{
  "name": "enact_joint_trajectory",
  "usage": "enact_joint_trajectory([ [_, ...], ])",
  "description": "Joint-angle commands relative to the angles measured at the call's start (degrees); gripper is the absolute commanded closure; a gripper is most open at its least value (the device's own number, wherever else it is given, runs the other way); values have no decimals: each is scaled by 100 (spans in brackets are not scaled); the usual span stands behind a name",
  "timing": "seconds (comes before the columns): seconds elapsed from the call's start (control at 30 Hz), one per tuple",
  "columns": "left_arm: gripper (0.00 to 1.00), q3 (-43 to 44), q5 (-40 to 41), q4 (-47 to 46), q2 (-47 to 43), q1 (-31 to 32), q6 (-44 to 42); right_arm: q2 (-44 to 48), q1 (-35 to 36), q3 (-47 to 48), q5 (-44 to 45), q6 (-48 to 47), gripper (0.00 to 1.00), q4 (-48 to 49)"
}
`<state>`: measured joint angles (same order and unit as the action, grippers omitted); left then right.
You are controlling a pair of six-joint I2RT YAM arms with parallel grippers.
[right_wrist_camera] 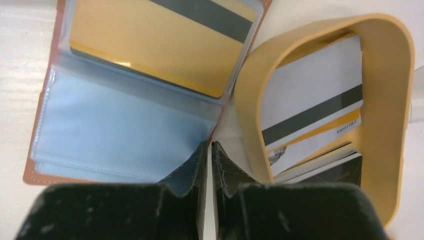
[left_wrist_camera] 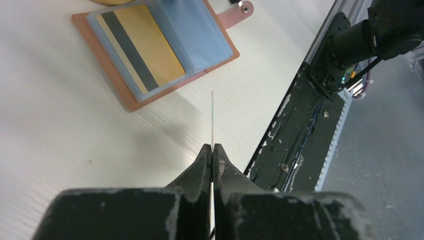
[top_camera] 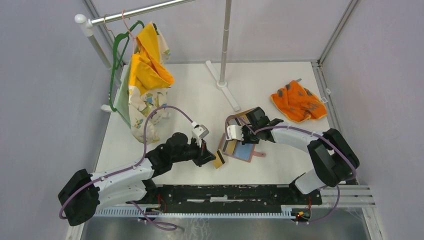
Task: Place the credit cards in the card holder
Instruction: Insert the credit card into the card holder.
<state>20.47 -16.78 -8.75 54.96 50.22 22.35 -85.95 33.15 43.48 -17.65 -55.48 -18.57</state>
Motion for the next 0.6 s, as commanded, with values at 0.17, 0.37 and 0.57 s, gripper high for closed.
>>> enact_joint_trajectory([
  [0.17, 98, -216, -544, -282, -496, -24, 879, -579, 525, 432, -484, 353, 87, 321],
  [0.37, 98, -356, -591, -223, -607, -21, 1000, -950, 796, 924, -1109, 33, 87, -41],
  [0.57, 98, -368, -619, -376, -404, -21, 1133, -481, 743, 1141, -762, 56, 83, -278],
])
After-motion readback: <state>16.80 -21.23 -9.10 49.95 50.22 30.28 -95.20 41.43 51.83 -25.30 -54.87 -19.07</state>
